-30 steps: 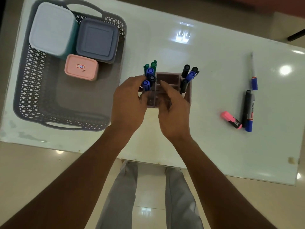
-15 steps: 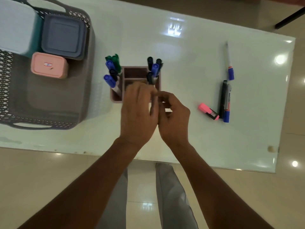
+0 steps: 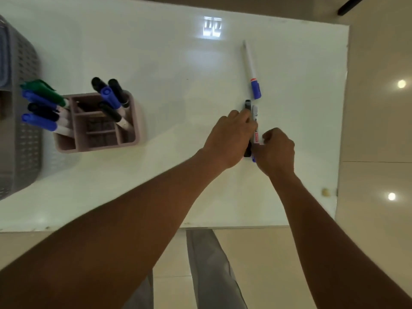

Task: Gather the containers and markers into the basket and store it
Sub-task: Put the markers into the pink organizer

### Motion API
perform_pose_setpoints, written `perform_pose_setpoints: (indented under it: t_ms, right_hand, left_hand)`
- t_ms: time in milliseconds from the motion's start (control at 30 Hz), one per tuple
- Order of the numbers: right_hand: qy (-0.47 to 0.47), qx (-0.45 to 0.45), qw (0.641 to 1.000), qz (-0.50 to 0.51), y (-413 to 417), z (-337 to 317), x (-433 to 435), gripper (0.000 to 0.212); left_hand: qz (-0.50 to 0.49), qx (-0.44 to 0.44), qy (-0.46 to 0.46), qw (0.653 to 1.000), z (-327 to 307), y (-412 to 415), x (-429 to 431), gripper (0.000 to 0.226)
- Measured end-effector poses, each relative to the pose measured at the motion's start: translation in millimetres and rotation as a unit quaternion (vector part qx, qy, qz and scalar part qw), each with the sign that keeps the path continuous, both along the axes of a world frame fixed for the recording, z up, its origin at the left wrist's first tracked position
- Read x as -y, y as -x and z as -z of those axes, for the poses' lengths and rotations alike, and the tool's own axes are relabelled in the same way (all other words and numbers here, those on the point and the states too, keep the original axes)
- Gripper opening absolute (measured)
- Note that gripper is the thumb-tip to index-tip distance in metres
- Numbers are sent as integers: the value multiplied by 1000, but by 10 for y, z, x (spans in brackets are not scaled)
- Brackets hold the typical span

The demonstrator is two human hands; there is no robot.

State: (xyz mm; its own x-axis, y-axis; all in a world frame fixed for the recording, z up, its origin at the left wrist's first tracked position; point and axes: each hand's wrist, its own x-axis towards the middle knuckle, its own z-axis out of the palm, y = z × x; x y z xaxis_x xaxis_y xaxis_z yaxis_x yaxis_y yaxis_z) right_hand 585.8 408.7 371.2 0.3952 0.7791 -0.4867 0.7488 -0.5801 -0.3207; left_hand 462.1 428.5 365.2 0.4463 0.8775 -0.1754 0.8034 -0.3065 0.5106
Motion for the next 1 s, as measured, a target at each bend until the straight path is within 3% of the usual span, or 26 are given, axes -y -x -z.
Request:
perform_pose_setpoints:
  t_ms: [67,133,233,367,467,700,867,1000]
  right_hand:
    - [16,-2,999,-29,-30,39,-17,23]
    - [13,-13,999,-32,-32,68,-10,21]
    - [-10,-44,999,-16,-39,73,-2,19]
    - [-41,-149,986,61,-21,-1,-1,16]
    - [-23,-239,963,125,27,-52,29,15]
    - [-12,-143,975,170,286,10,115,14]
    - [-155,-104,969,164,368,-86,119,12]
    - [-290,-156,936,122,497,-570,-5,20]
  left_hand:
    - [21,-30,26,999,108,-114,-109,36]
    - [6,0,52,999,163,-165,-180,30]
    - [-1,31,22,999,157,-177,-211,25]
    - [65,37,51,996,57,-3,-177,16]
    - [94,11,39,995,67,132,-156,24]
    - [100,-36,-6,994,92,140,-73,24]
    - [72,-14,-77,994,71,324,-148,20]
    - [-49,57,-117,990,-178,648,41,21]
